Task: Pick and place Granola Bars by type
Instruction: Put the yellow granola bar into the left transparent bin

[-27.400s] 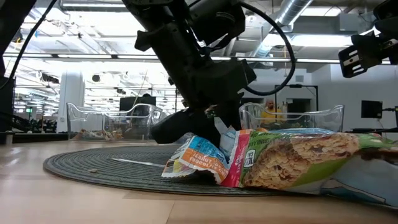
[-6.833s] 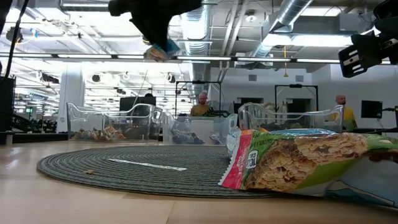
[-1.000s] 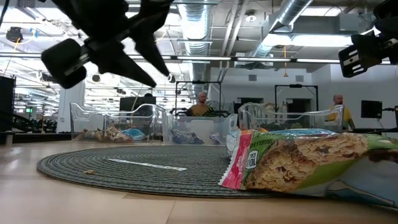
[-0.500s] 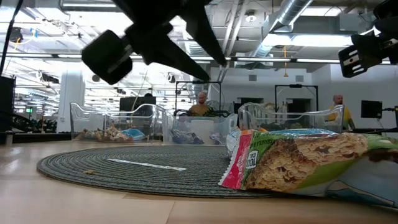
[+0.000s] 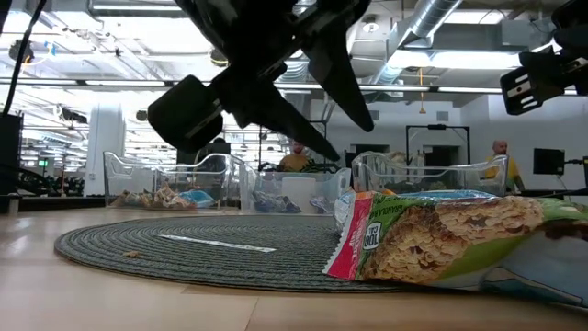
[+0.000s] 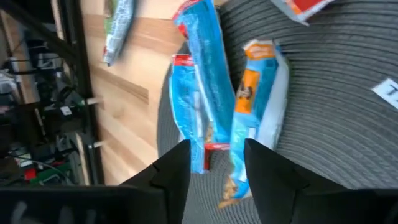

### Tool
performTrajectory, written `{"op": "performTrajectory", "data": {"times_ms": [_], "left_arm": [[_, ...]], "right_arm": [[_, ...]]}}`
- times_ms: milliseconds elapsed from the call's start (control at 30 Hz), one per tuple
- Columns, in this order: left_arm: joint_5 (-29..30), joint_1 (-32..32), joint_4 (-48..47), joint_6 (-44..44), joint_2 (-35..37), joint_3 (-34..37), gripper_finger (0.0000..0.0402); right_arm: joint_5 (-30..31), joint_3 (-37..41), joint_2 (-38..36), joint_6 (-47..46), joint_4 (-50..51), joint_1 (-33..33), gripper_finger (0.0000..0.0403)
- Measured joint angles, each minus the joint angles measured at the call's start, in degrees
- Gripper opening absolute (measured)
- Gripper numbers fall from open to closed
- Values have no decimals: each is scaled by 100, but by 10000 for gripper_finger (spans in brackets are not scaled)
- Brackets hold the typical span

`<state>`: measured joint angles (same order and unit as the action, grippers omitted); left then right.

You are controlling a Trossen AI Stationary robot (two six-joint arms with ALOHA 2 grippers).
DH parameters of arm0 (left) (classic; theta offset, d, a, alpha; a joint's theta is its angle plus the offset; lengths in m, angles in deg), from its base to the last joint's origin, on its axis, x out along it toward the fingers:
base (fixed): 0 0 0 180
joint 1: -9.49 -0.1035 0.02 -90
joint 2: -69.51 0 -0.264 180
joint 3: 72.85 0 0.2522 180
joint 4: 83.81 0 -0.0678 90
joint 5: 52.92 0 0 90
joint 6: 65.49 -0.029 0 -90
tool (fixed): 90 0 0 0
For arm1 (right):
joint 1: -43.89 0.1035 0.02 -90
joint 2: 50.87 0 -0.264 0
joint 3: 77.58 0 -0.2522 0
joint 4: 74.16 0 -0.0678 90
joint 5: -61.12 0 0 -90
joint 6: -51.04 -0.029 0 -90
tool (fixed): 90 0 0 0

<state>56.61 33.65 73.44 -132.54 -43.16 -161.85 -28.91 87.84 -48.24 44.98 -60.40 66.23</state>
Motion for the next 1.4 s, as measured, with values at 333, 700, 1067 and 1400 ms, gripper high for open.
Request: {"op": "performTrajectory", "data": {"times_ms": [333, 700, 1067, 1400], "left_arm": [[-502, -118, -204, 101, -13, 2, 184], [-351, -226, 83, -322, -475, -82, 185], [-601, -305, -12, -380, -581, -76, 185], [-657, -326, 71, -702, -673, -90, 185]], "right_arm": [[-2, -2, 4, 0, 23, 0, 138], [-1, -2, -8, 0, 25, 1, 138], [-1, -2, -1, 0, 36, 1, 138], [1, -2, -1, 0, 38, 1, 137]]}}
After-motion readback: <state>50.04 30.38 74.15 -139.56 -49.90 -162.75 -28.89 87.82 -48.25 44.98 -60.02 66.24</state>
